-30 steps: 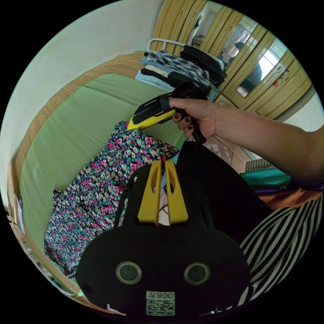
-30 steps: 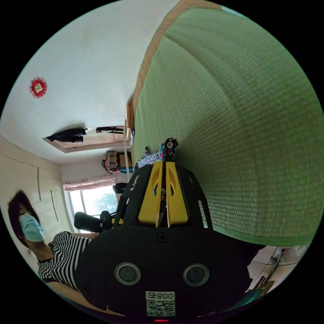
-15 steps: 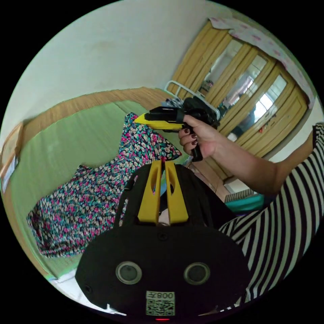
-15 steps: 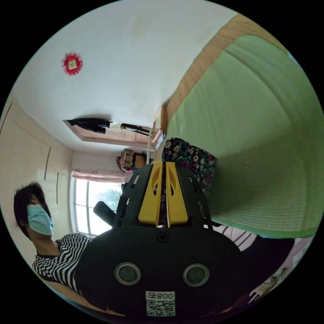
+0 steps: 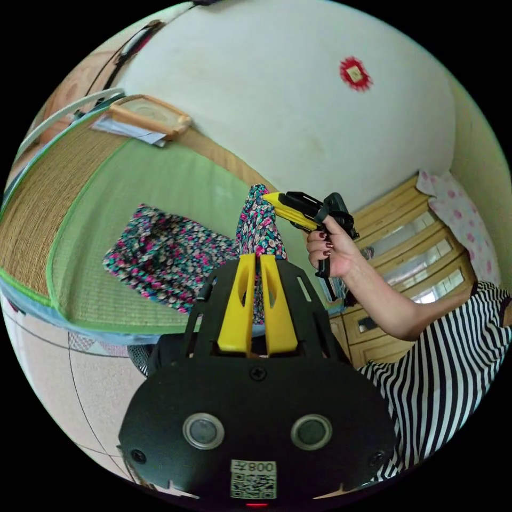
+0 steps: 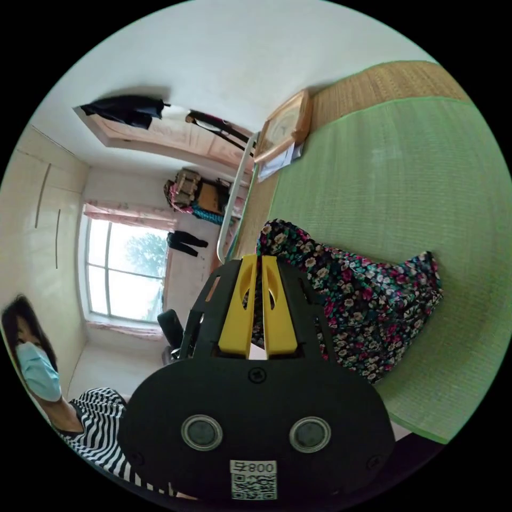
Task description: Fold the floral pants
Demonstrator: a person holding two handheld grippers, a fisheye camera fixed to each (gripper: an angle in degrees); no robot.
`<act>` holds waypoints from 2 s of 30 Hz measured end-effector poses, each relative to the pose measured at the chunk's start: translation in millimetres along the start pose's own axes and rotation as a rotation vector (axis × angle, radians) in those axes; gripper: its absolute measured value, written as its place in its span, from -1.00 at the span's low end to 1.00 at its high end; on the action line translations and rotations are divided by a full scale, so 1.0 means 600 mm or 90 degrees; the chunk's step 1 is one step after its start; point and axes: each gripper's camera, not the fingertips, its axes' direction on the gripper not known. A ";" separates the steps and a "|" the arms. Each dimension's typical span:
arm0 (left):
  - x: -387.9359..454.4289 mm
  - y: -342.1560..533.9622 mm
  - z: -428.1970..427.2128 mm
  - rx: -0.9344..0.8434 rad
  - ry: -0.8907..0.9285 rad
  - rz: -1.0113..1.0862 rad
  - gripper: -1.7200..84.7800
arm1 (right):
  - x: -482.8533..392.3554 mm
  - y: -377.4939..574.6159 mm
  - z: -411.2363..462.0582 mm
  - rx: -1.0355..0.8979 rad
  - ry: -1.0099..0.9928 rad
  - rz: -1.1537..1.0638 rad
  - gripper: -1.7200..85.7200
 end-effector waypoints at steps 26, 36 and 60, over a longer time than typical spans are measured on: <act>-0.065 -0.245 -0.430 0.058 0.063 -0.259 -0.94 | 0.169 -0.182 0.407 -0.165 0.133 0.016 -0.91; 0.019 -0.263 -0.531 0.156 0.024 -0.264 -0.96 | 0.209 -0.200 0.422 -0.163 0.094 -0.076 -0.93; 0.190 -0.331 -0.457 -0.029 -0.178 -0.144 -0.96 | 0.313 -0.283 0.586 -0.289 0.301 -0.190 -0.96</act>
